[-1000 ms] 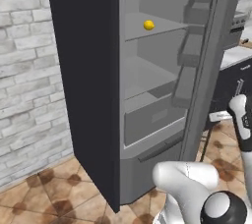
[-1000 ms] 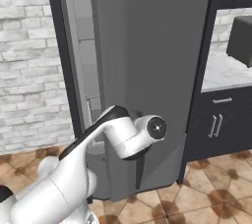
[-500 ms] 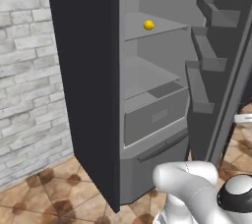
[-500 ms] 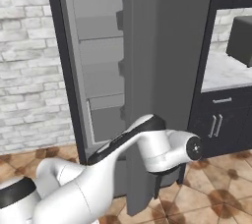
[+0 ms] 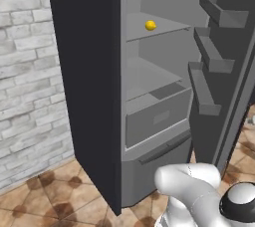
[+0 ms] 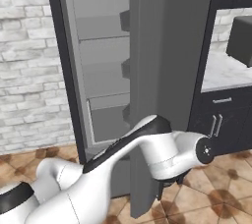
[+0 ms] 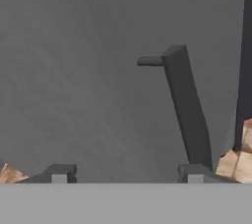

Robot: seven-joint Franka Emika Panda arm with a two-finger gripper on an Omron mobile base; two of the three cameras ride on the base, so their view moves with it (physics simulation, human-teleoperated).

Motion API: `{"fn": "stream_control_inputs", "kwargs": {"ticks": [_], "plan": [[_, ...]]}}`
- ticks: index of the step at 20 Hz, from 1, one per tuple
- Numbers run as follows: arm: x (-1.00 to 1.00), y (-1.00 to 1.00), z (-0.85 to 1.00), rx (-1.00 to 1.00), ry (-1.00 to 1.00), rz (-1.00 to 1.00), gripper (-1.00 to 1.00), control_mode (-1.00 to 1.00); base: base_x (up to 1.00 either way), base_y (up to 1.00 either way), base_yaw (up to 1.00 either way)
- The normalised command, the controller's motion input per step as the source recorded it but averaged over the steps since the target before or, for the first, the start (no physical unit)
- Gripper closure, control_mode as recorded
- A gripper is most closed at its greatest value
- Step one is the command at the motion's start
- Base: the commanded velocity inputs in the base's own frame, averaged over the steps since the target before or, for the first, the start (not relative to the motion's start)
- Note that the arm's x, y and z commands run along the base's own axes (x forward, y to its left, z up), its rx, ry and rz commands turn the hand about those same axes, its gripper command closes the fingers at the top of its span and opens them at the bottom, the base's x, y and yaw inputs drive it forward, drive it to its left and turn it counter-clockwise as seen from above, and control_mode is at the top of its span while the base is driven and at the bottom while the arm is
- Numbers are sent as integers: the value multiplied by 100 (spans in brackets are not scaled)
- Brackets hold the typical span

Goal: Retrieve a lemon from the fridge and place it on the cutting board with the fish.

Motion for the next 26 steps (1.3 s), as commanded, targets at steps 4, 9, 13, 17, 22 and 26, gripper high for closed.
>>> {"fn": "stream_control_inputs", "kwargs": {"ticks": [4, 9, 13, 17, 22, 26], "plan": [[-65, -1, 23, -4, 0, -12, -100, -100, 0, 0, 0], [-69, 10, 33, -16, 4, -18, -100, -100, 0, 0, 0], [-48, 56, 29, -33, 6, -21, -100, -100, 0, 0, 0], [-21, 80, 30, -51, 8, -17, -100, -100, 0, 0, 0], [-6, 78, 19, -54, 12, -17, -100, -100, 0, 0, 0], [-4, 71, 25, -51, 12, -15, -100, -100, 0, 0, 0]]}}
